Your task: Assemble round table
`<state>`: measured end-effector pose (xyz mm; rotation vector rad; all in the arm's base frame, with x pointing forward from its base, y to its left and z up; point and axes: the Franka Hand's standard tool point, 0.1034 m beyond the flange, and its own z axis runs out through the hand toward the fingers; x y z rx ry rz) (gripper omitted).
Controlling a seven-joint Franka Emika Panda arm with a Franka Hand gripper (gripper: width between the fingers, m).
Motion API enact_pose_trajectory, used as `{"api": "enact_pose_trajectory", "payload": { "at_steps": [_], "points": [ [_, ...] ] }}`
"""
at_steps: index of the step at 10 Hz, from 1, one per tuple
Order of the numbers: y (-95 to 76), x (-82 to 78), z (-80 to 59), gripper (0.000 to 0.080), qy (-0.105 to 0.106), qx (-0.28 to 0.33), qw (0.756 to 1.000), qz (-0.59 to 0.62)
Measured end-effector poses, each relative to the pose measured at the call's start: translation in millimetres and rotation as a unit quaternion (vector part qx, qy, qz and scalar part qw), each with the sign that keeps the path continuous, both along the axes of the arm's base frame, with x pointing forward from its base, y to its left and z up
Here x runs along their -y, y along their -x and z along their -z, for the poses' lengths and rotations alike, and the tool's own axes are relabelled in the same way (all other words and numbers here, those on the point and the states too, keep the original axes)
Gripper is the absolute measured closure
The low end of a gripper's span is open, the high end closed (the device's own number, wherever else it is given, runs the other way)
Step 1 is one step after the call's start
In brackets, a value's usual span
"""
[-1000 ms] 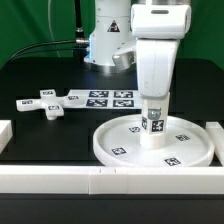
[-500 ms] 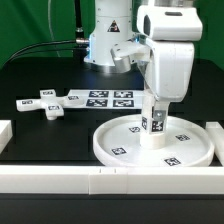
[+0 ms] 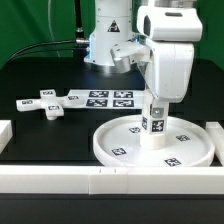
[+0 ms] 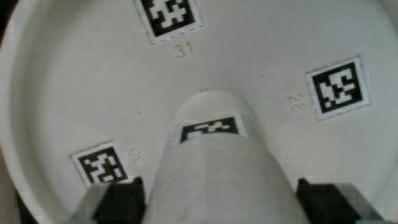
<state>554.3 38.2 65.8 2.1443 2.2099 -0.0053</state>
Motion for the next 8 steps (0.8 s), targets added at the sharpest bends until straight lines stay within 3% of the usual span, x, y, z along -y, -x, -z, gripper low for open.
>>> {"api": "enact_pose_trajectory", "payload": {
  "at_steps": [2, 5, 8],
  "points": [
    [-3.1, 12.8, -0.2, 0.0392, 0.003, -0.012, 1.000, -0.011],
    [-2.8, 12.8, 0.2, 0.0392, 0.002, -0.010, 1.000, 0.017],
    [-1.6, 10.5, 0.5, 0.0390, -0.003, -0.005, 0.980, 0.198]
  ]
}}
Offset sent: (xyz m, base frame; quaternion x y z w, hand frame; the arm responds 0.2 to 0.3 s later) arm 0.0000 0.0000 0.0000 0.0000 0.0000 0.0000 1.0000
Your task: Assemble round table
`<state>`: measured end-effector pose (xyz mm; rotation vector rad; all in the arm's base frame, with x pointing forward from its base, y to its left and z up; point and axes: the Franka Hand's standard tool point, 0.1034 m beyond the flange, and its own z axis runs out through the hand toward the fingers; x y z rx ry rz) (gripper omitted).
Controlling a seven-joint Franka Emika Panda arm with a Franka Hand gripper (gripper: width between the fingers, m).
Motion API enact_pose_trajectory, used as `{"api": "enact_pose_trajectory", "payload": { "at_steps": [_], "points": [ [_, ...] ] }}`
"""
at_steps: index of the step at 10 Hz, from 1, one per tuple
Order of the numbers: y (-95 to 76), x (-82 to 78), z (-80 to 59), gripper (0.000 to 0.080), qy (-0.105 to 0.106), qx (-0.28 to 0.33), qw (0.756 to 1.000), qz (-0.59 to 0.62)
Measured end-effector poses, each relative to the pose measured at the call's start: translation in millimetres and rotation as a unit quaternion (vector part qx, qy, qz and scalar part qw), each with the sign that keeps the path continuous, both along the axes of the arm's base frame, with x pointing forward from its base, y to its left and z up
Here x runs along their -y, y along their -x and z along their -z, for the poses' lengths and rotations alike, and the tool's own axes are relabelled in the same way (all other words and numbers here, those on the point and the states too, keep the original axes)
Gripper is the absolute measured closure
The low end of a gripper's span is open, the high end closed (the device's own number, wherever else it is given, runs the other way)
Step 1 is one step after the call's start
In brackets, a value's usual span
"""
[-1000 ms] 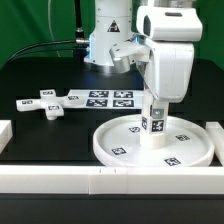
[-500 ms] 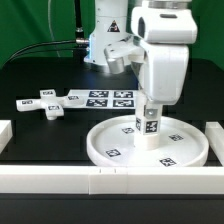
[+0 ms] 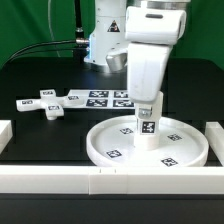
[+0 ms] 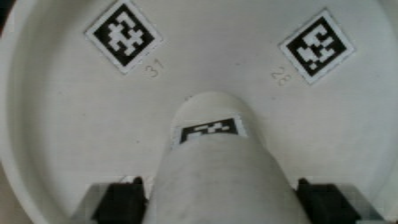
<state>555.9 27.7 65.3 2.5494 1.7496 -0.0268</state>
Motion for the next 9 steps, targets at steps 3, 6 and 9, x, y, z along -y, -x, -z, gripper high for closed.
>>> {"api": "enact_pose_trajectory", "payload": {
  "at_steps": [3, 6, 9],
  "points": [
    [0.9, -3.0, -0.2, 0.0390, -0.005, 0.007, 0.984, 0.176],
    [0.7, -4.0, -0.1, 0.0390, -0.009, 0.013, 0.963, 0.269],
    [1.1, -4.6, 0.1, 0.0390, -0.014, 0.015, 0.926, 0.377]
  ]
}}
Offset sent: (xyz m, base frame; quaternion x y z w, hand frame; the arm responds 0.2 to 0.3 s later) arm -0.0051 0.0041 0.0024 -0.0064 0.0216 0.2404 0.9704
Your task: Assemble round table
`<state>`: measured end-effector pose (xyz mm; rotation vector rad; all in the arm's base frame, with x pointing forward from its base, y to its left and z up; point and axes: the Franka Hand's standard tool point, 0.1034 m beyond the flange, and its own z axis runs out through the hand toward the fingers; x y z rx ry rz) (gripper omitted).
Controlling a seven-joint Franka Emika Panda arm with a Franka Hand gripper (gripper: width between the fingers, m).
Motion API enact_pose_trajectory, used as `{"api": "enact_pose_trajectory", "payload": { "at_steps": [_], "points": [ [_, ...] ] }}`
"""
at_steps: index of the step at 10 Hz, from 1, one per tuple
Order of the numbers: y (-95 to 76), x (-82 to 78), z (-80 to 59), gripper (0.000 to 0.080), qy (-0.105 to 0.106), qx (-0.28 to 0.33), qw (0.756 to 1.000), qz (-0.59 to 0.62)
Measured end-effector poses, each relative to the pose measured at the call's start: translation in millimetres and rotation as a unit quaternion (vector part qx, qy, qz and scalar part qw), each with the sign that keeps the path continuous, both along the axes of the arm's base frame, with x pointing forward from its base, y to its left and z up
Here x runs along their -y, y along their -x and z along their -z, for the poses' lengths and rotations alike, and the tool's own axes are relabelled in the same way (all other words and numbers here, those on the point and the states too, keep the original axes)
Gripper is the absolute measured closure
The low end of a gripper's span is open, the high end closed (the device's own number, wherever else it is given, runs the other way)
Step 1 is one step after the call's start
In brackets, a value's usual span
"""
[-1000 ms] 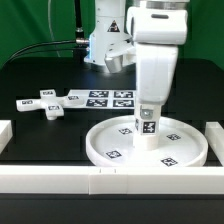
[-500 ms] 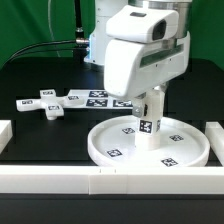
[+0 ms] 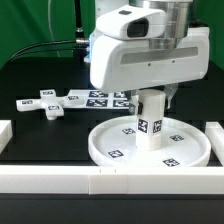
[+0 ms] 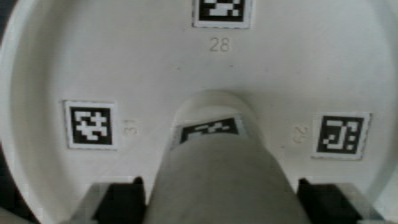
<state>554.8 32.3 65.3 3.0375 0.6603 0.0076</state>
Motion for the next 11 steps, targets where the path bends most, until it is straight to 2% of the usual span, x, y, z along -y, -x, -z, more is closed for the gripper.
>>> {"api": "enact_pose_trajectory", "payload": {
  "at_steps": [3, 5, 8, 10, 11],
  "points": [
    [0.9, -4.7, 0.2, 0.0390, -0.020, 0.000, 0.983, 0.183],
    [0.9, -6.9, 0.1, 0.0390, -0.030, -0.001, 0.968, 0.250],
    [0.9, -6.7, 0.1, 0.0390, -0.044, -0.006, 0.924, 0.380],
    [1.3, -6.6, 0.2, 0.0390, -0.059, -0.016, 0.868, 0.492],
    [1.2, -6.8, 0.1, 0.0390, -0.061, -0.018, 0.855, 0.515]
  ]
}}
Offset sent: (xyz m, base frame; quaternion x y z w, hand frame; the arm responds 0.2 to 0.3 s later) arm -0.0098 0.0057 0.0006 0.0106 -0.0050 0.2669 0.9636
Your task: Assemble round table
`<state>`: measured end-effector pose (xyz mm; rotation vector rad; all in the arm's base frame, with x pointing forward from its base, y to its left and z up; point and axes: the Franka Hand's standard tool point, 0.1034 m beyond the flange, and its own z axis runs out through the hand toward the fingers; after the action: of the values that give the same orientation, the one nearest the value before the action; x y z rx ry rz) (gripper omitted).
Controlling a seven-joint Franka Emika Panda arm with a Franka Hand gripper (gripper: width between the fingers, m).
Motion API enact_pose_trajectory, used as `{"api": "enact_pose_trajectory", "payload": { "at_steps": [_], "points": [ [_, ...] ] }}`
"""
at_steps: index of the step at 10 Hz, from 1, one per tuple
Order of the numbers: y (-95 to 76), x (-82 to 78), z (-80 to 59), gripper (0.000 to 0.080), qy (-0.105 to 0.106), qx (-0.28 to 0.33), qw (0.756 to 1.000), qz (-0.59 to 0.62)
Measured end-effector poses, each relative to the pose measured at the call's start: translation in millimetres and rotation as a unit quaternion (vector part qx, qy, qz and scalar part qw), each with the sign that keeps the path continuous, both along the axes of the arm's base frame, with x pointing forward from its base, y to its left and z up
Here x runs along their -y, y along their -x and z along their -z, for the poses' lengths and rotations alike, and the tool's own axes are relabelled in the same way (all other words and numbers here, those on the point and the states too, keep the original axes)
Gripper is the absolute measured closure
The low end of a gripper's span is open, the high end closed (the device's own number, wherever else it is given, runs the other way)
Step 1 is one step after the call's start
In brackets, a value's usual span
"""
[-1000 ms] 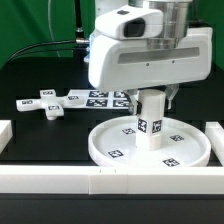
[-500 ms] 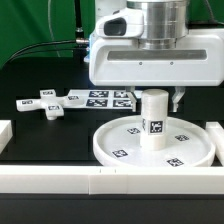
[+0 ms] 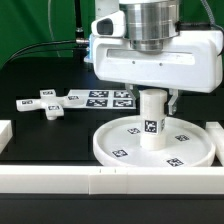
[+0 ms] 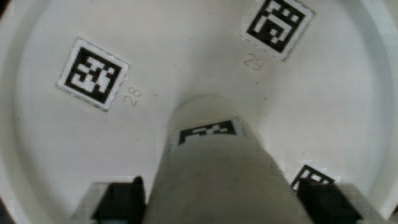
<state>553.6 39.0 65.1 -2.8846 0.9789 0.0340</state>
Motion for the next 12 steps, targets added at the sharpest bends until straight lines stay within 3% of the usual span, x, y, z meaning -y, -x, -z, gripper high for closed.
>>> {"api": "enact_pose_trajectory", "payload": {
  "at_steps": [6, 10, 12],
  "points": [
    [0.8, -2.7, 0.2, 0.0390, -0.007, -0.019, 0.988, 0.152],
    [-0.4, -1.1, 0.3, 0.0390, -0.051, -0.039, 0.937, 0.344],
    [0.1, -3.1, 0.6, 0.0390, -0.055, -0.045, 0.922, 0.381]
  ]
}}
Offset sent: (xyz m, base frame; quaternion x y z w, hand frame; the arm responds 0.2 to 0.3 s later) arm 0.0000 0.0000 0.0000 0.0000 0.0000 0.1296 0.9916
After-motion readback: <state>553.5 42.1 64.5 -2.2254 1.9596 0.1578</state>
